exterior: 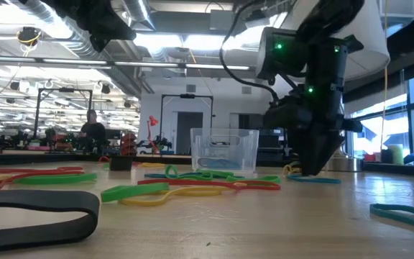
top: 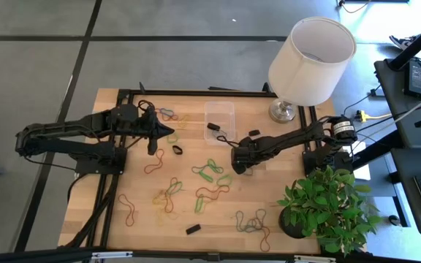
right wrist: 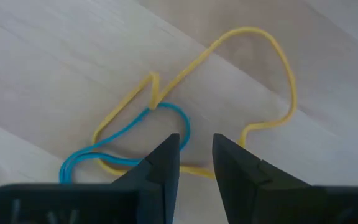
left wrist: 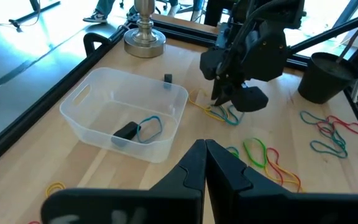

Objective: Pick and place rubber bands into bin
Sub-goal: Put the blue rubber band into the transparent bin

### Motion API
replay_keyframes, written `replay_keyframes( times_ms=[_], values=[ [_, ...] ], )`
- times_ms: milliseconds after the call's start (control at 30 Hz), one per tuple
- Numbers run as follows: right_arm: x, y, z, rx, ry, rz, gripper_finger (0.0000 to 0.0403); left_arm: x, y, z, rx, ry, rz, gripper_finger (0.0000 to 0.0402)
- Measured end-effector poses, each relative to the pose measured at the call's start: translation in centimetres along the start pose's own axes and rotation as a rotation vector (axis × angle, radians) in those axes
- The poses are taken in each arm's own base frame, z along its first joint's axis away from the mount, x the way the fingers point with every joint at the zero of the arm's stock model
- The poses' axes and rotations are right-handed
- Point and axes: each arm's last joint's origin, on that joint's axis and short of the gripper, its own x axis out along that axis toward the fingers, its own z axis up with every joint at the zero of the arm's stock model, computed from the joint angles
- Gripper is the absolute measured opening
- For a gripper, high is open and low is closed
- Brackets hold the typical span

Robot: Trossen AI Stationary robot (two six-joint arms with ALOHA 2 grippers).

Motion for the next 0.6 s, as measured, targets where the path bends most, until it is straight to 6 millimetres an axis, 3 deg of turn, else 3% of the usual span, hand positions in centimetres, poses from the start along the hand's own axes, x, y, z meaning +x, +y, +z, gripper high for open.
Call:
replay_keyframes(
  times_ms=[300,500,600],
  values=[
    [0.84,-0.47,-0.45,0.005,-0.029,0.016,0.0091,0.0,0.0,0.0,0.0,0.0,0.0,0.0006],
    [0.91,-0.5,-0.71,-0.009,-0.029,0.004,0.0015,0.0,0.0,0.0,0.0,0.0,0.0,0.0006],
    [0.56,-0.12,-0.99,-0.025,-0.031,0.006,0.001,0.0,0.0,0.0,0.0,0.0,0.0,0.0006]
  ],
)
